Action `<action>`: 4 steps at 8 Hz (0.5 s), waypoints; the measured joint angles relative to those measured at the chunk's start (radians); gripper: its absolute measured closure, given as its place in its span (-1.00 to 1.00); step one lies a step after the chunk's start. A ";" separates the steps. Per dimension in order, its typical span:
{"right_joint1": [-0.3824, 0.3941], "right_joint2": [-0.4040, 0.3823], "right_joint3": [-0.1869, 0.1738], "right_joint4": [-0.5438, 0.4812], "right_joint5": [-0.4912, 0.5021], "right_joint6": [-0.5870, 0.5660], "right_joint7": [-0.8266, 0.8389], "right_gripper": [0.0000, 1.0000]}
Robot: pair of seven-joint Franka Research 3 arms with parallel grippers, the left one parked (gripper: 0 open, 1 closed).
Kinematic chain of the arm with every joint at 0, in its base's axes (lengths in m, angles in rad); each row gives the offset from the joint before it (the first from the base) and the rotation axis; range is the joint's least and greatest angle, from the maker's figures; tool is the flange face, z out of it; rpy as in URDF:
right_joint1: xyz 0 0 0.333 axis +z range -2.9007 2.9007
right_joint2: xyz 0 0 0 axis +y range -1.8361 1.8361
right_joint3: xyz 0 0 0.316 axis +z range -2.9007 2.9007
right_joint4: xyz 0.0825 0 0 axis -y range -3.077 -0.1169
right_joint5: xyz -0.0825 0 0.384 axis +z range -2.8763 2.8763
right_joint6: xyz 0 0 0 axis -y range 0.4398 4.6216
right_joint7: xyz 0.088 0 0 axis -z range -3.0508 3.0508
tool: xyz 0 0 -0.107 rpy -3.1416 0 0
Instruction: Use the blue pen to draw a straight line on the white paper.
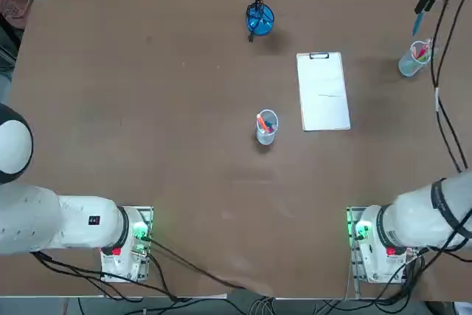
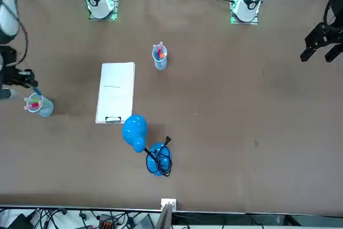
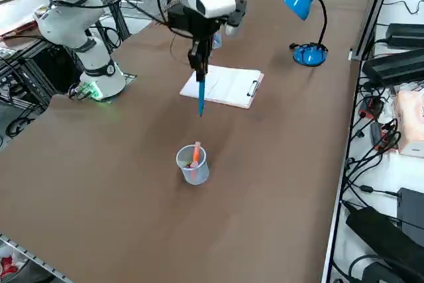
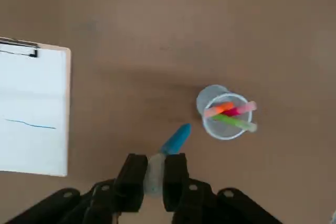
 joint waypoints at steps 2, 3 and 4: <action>-0.065 0.050 0.001 0.011 0.012 0.063 -0.121 0.67; -0.093 0.069 0.001 0.013 0.035 0.085 -0.167 0.67; -0.114 0.082 0.001 0.014 0.058 0.092 -0.205 0.67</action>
